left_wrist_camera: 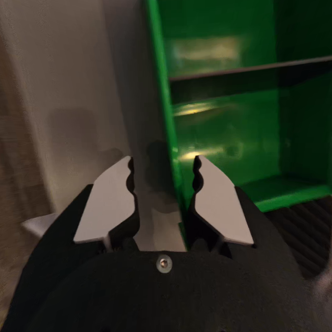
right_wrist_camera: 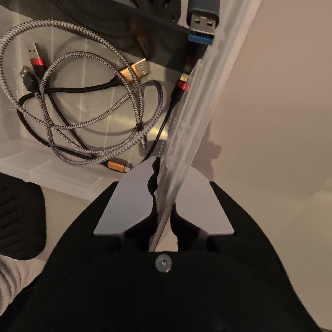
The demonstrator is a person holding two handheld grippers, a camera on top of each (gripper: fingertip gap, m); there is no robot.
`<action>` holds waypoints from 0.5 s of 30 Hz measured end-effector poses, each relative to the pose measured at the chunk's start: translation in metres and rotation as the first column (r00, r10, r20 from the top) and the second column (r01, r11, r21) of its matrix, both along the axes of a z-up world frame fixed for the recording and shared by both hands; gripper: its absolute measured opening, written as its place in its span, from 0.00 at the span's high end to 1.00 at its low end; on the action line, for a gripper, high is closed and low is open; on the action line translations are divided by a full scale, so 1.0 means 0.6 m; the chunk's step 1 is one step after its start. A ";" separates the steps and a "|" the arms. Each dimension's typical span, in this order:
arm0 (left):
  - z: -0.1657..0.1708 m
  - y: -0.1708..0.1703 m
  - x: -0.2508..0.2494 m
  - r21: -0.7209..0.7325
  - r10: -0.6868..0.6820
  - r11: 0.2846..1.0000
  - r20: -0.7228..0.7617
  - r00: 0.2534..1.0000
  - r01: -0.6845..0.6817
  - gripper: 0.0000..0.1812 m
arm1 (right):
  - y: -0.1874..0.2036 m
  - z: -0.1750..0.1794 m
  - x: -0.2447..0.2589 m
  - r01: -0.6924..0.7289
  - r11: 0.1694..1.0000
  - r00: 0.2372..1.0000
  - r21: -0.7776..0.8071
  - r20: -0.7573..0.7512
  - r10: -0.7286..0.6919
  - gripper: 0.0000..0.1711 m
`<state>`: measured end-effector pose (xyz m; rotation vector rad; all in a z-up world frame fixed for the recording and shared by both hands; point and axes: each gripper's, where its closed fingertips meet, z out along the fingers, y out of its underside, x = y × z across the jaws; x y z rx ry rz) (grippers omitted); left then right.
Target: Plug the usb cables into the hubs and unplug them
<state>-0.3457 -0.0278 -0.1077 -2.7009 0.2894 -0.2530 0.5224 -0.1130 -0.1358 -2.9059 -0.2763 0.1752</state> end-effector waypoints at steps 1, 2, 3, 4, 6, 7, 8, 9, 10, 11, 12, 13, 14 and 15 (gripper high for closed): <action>-0.012 -0.009 0.030 -0.052 -0.048 0.997 0.092 0.995 0.053 0.74 | 0.002 0.000 -0.006 0.000 1.000 1.000 0.009 0.003 0.000 0.94; -0.022 -0.014 0.046 -0.093 -0.062 0.993 0.127 0.990 0.074 0.80 | 0.001 0.000 -0.012 -0.003 1.000 1.000 0.007 0.019 0.003 0.94; -0.030 -0.014 0.045 -0.110 -0.064 0.991 0.082 0.995 0.073 0.88 | -0.001 0.000 -0.022 -0.008 1.000 1.000 0.005 0.024 0.008 0.94; -0.031 -0.012 0.045 -0.106 -0.084 0.991 0.010 0.996 0.085 0.90 | -0.001 0.000 -0.036 -0.008 1.000 1.000 0.008 0.017 0.008 0.94; -0.032 -0.008 0.069 -0.108 -0.125 0.987 -0.080 0.989 0.116 0.90 | 0.001 0.001 -0.067 -0.023 1.000 1.000 0.017 0.017 0.023 0.95; -0.031 -0.006 0.097 -0.108 -0.126 0.987 -0.045 0.991 0.120 0.88 | 0.002 0.001 -0.085 -0.033 0.999 0.999 0.020 0.016 0.032 0.95; -0.034 -0.004 0.126 -0.107 -0.145 0.984 -0.032 0.989 0.141 0.87 | 0.004 0.001 -0.106 -0.038 0.999 0.999 0.025 0.008 0.038 0.95; -0.035 -0.002 0.152 -0.095 -0.174 0.981 -0.047 0.984 0.169 0.86 | 0.006 0.001 -0.130 -0.043 0.999 0.999 0.033 0.001 0.043 0.95; -0.035 -0.002 0.177 -0.087 -0.196 0.978 -0.057 0.979 0.190 0.85 | 0.009 0.002 -0.156 -0.048 0.998 0.999 0.041 -0.006 0.048 0.94; -0.036 -0.005 0.205 -0.087 -0.206 0.976 -0.043 0.978 0.201 0.85 | 0.011 0.002 -0.183 -0.056 0.997 0.998 0.047 -0.008 0.056 0.94; -0.036 -0.009 0.232 -0.082 -0.212 0.975 -0.028 0.977 0.209 0.85 | 0.013 0.003 -0.209 -0.061 0.997 0.998 0.053 -0.009 0.061 0.93; -0.037 -0.016 0.258 -0.079 -0.220 0.973 -0.018 0.975 0.218 0.85 | 0.016 0.004 -0.234 -0.066 0.996 0.998 0.062 -0.009 0.066 0.91; -0.038 -0.025 0.282 -0.084 -0.234 0.969 -0.010 0.972 0.233 0.85 | 0.020 0.006 -0.255 -0.078 0.994 0.997 0.080 0.002 0.078 0.87; -0.039 -0.036 0.303 -0.089 -0.253 0.964 -0.005 0.967 0.252 0.84 | 0.028 0.015 -0.266 -0.080 0.990 0.996 0.119 0.040 0.075 0.85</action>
